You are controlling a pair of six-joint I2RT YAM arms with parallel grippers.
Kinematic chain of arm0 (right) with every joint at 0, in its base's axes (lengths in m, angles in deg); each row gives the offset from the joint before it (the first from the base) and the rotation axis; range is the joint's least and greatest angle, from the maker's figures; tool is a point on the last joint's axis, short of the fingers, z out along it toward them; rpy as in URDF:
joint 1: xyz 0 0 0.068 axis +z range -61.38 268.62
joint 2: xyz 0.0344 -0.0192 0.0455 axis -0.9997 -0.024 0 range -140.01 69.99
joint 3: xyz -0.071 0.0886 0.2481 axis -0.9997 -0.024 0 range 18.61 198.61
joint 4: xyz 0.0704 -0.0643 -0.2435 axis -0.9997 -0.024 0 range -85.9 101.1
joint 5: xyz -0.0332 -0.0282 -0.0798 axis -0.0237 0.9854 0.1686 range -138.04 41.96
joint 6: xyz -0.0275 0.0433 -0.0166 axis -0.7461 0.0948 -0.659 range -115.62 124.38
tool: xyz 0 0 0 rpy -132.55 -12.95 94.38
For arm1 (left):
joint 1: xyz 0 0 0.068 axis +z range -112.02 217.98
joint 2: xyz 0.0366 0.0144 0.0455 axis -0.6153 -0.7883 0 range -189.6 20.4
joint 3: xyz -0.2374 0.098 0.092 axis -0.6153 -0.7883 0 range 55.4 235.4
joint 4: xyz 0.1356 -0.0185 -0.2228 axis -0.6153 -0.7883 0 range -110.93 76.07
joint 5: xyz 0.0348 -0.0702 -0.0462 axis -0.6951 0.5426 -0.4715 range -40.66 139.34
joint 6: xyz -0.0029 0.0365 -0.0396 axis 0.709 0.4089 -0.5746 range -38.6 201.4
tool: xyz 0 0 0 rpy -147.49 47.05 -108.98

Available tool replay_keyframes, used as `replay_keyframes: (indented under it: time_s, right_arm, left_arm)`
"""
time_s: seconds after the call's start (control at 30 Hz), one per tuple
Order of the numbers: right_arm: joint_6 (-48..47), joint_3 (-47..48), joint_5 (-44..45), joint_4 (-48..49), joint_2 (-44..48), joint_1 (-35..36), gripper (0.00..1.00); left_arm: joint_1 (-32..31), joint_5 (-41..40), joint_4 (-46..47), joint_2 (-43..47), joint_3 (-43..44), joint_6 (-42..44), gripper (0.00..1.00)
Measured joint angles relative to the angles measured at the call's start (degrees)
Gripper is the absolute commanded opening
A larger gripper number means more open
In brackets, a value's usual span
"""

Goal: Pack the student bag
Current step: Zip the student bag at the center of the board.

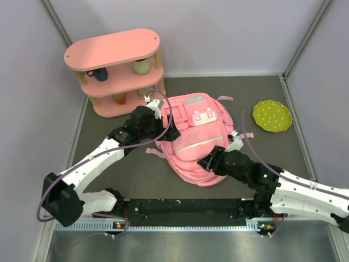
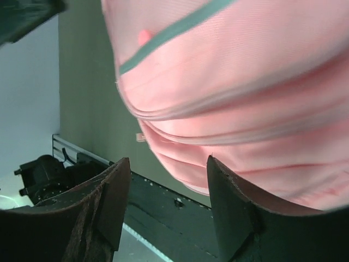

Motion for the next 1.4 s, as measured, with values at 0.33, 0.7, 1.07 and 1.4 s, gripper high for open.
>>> replay_keyframes:
  time_s: [0.33,0.7,1.07,1.4]
  right_arm:
    - [4.85,9.51,13.68,8.85,-22.64,10.97,0.57]
    - [8.66,23.28,16.98,10.45,-40.17,13.84,0.49]
    - [17.05,30.21,18.58,0.55,-51.25,13.88,0.42]
    - [21.59,35.19,21.31,-6.49,-55.65,13.68,0.41]
  left_arm:
    - [4.15,10.84,0.59,-13.07,0.66,0.39,0.82]
    - [5.75,19.54,2.16,-18.73,1.73,2.58,0.23]
    - [5.84,22.34,2.1,-18.8,1.77,2.03,0.0]
    - [5.86,22.77,2.12,-18.78,1.77,2.08,0.0]
